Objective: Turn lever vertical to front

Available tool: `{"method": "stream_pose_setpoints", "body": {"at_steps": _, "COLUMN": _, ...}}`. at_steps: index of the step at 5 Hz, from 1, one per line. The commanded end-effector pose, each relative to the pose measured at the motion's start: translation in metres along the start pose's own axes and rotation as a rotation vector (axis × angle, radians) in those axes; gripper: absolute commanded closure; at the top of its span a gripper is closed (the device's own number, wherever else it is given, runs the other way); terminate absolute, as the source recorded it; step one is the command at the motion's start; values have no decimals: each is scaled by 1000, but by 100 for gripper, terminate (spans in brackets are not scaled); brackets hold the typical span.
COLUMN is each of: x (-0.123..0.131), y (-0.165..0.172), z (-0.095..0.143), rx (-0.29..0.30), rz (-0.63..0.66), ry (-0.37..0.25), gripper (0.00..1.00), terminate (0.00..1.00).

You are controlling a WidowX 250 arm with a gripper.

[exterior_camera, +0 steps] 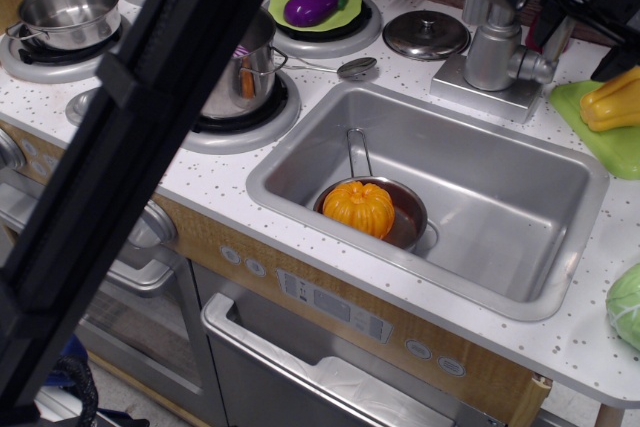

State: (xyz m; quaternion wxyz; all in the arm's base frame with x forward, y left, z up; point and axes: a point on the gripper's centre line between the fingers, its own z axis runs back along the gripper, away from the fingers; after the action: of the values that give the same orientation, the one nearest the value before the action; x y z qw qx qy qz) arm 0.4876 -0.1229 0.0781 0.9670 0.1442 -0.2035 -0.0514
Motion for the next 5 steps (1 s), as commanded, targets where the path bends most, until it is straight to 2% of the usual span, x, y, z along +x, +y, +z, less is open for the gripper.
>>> {"method": "stream_pose_setpoints", "body": {"at_steps": 1, "x": 34, "y": 36, "z": 42, "rx": 25, "rz": 43, "ry": -133, "gripper": 0, "terminate": 0}}
{"method": "stream_pose_setpoints", "body": {"at_steps": 2, "x": 33, "y": 41, "z": 42, "rx": 58, "rz": 60, "ry": -125, "gripper": 0, "terminate": 0}}
{"method": "stream_pose_setpoints", "body": {"at_steps": 3, "x": 35, "y": 46, "z": 39, "rx": 63, "rz": 53, "ry": -154, "gripper": 0, "terminate": 0}}
{"method": "stream_pose_setpoints", "body": {"at_steps": 4, "x": 42, "y": 46, "z": 29, "rx": 29, "rz": 48, "ry": -190, "gripper": 0, "terminate": 0}}
{"method": "stream_pose_setpoints", "body": {"at_steps": 5, "x": 47, "y": 43, "z": 25, "rx": 16, "rz": 51, "ry": -193, "gripper": 0, "terminate": 0}}
